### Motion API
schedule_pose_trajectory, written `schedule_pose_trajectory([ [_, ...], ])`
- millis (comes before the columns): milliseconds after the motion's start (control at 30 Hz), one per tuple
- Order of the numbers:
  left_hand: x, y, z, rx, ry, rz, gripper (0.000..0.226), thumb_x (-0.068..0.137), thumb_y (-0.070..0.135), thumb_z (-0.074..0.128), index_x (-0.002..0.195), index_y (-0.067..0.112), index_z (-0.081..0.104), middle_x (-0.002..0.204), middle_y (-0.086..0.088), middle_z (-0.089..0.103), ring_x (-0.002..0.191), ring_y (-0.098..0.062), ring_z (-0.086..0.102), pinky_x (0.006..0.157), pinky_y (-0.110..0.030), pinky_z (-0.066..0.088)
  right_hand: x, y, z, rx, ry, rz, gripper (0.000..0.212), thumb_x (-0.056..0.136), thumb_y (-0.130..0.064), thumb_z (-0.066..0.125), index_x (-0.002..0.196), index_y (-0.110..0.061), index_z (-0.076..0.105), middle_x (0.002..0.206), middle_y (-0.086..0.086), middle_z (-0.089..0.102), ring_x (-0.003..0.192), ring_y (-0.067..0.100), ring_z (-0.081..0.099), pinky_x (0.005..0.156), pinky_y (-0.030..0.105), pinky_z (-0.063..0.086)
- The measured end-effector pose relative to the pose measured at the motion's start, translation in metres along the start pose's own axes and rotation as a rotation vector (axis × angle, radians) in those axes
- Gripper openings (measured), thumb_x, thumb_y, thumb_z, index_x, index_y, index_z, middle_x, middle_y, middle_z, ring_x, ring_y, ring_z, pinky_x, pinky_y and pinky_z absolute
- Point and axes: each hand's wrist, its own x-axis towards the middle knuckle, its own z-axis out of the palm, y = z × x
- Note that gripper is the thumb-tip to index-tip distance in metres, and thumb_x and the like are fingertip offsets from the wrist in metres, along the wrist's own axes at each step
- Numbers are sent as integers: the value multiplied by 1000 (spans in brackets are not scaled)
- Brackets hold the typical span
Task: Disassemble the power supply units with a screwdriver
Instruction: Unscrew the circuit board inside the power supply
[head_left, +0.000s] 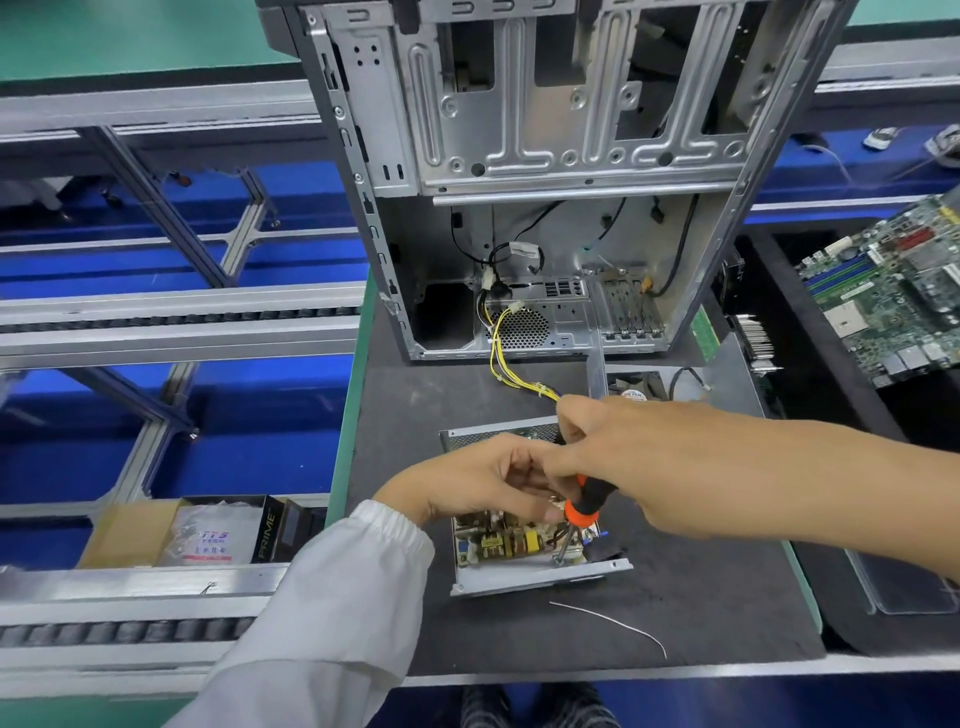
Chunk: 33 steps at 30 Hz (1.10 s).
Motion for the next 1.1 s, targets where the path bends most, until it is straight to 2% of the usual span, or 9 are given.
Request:
schedule_pose_trajectory([
  [100, -4, 4, -4, -2, -10, 28, 44, 88, -19, 53, 101, 22, 63, 91, 19, 71, 88, 7, 64, 77, -10, 48, -2, -1, -3, 7, -27, -13, 40, 88, 2, 48, 110, -31, 48, 107, -4, 30, 68, 9, 30, 47, 27, 20],
  [233, -7, 2, -7, -4, 1, 34, 52, 88, -18, 53, 100, 30, 71, 100, 16, 72, 100, 2, 65, 84, -12, 48, -5, 0, -11, 39, -46, 19, 33, 90, -1, 49, 107, -29, 46, 105, -2, 28, 75, 16, 39, 62, 34, 42],
  [333, -8, -4, -9, 15, 11, 31, 46, 88, -18, 54, 110, 20, 67, 107, 9, 72, 108, -7, 64, 93, -20, 49, -11, 6, -18, 92, -35, 7, 27, 94, -7, 49, 106, -31, 48, 106, -5, 29, 77, 14, 44, 67, 35, 44],
  [400, -8, -4, -9, 57, 19, 2, 38, 87, -17, 57, 114, 9, 63, 105, 4, 71, 104, -11, 64, 89, -20, 49, -14, 10, -22, 146, -35, 3, 26, 95, -12, 49, 105, -36, 48, 105, -9, 29, 80, 12, 48, 68, 34, 44],
  [533, -4, 0, 1, 527, 142, 88, 14, 85, -1, 71, 97, 6, 75, 92, 2, 65, 86, -3, 59, 77, -19, 47, -19, 16, -25, 218, -37, -8, 24, 96, -14, 50, 102, -38, 47, 102, -14, 31, 85, 11, 52, 74, 36, 47],
  [633, 3, -10, 13, 977, 118, 215, 8, 85, 13, 75, 91, 14, 80, 94, -10, 57, 94, -24, 51, 82, -42, 43, -22, 19, -23, 183, -32, -7, 23, 97, -17, 50, 106, -38, 46, 103, -12, 30, 82, 10, 50, 63, 27, 41],
  [700, 6, -16, 19, 1161, 65, 229, 9, 84, 21, 75, 92, 19, 80, 96, -11, 55, 96, -28, 49, 81, -42, 39, -23, 19, -21, 164, -41, 3, 23, 97, -19, 48, 107, -39, 45, 101, -12, 28, 78, 8, 47, 53, 21, 31],
  [867, 8, -23, 25, 1412, -7, 297, 10, 83, 27, 73, 91, 24, 76, 100, -7, 55, 99, -28, 49, 81, -34, 28, -23, 19, -18, 151, -60, 21, 22, 98, -19, 48, 107, -39, 44, 101, -11, 27, 70, 5, 41, 53, 25, 28],
  [1100, 7, -20, 32, 1713, -24, 385, 21, 83, 15, 55, 71, 26, 69, 98, 0, 54, 96, -26, 51, 78, -36, 37, -27, 20, -17, 161, -74, 32, 21, 98, -18, 48, 109, -36, 45, 105, -9, 30, 66, 5, 39, 54, 25, 30],
])
